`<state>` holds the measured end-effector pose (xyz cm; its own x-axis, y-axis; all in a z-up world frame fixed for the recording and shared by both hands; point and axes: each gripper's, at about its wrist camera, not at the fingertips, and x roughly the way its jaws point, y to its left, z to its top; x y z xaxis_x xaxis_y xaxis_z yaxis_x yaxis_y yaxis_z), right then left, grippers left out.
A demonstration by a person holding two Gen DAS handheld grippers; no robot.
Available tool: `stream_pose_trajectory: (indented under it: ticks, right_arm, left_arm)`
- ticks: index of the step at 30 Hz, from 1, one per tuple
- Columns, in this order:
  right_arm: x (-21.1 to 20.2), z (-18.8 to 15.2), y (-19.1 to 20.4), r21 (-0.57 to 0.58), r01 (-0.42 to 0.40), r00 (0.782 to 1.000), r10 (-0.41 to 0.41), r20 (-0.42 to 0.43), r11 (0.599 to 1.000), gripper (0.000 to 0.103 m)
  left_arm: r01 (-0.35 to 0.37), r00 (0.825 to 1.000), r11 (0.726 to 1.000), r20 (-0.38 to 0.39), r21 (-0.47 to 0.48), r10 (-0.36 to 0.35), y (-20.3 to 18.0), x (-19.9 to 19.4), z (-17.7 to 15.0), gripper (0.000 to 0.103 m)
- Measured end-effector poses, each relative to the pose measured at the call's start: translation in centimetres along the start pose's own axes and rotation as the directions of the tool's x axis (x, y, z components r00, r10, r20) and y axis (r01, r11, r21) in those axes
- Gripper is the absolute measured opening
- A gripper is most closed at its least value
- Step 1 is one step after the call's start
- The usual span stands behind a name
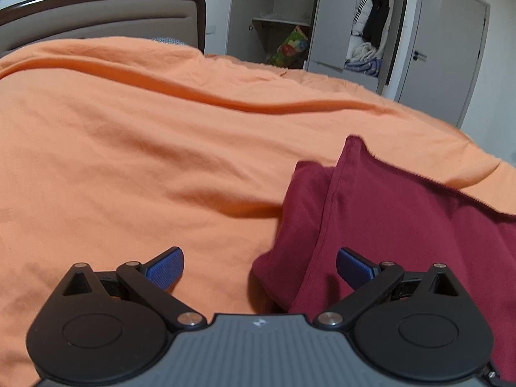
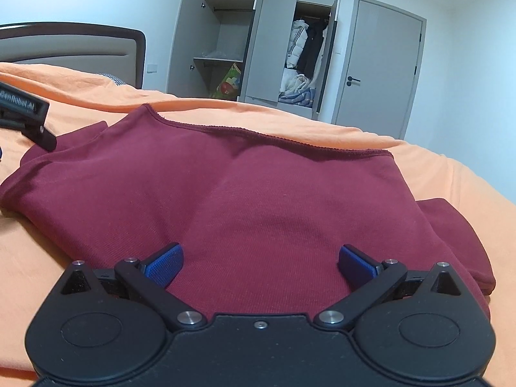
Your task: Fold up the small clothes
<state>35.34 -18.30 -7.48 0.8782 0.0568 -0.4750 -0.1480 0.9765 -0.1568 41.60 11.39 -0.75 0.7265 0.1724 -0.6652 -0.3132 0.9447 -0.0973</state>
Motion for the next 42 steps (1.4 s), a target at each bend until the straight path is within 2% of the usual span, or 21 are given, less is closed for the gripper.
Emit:
stream_pose_trajectory:
  ticks: [11, 18, 24, 27, 33, 36, 42]
  right_arm:
    - [0.0, -0.2, -0.1, 0.01, -0.007, 1.0, 0.007, 0.009, 1.0, 0.103]
    - [0.1, -0.3, -0.2, 0.014, -0.009, 1.0, 0.009, 0.012, 1.0, 0.103]
    - [0.0, -0.3, -0.2, 0.019, -0.013, 1.0, 0.013, 0.016, 1.0, 0.103]
    - [0.0, -0.3, -0.2, 0.022, -0.016, 1.0, 0.016, 0.015, 1.0, 0.103]
    - [0.1, -0.3, -0.3, 0.029, -0.021, 1.0, 0.021, 0.014, 0.999, 0.103]
    - [0.1, -0.3, -0.3, 0.029, -0.022, 1.0, 0.021, 0.014, 0.999, 0.103]
    - [0.1, -0.4, -0.2, 0.034, -0.025, 1.0, 0.024, 0.015, 0.999, 0.103]
  left_arm:
    - [-0.013, 1.0, 0.999, -0.028, 0.031, 0.013, 0.0, 0.2, -1.0, 0.103]
    - [0.002, 1.0, 0.998, -0.006, 0.066, -0.002, -0.4, 0.0, -2.3, 0.103]
    - [0.077, 0.997, 0.997, 0.007, 0.024, -0.077, 0.4, -0.4, -2.8, 0.103]
    - [0.148, 0.989, 0.989, -0.01, -0.007, -0.148, 0.8, -0.5, -2.7, 0.102]
    - [0.214, 0.976, 0.976, -0.054, 0.031, -0.212, 0.2, 0.2, -2.9, 0.102]
    - [0.202, 0.979, 0.978, -0.047, 0.043, -0.2, 0.0, 0.6, -2.8, 0.102]
    - [0.102, 0.995, 0.991, -0.017, 0.081, -0.101, -0.3, 1.2, -1.4, 0.102]
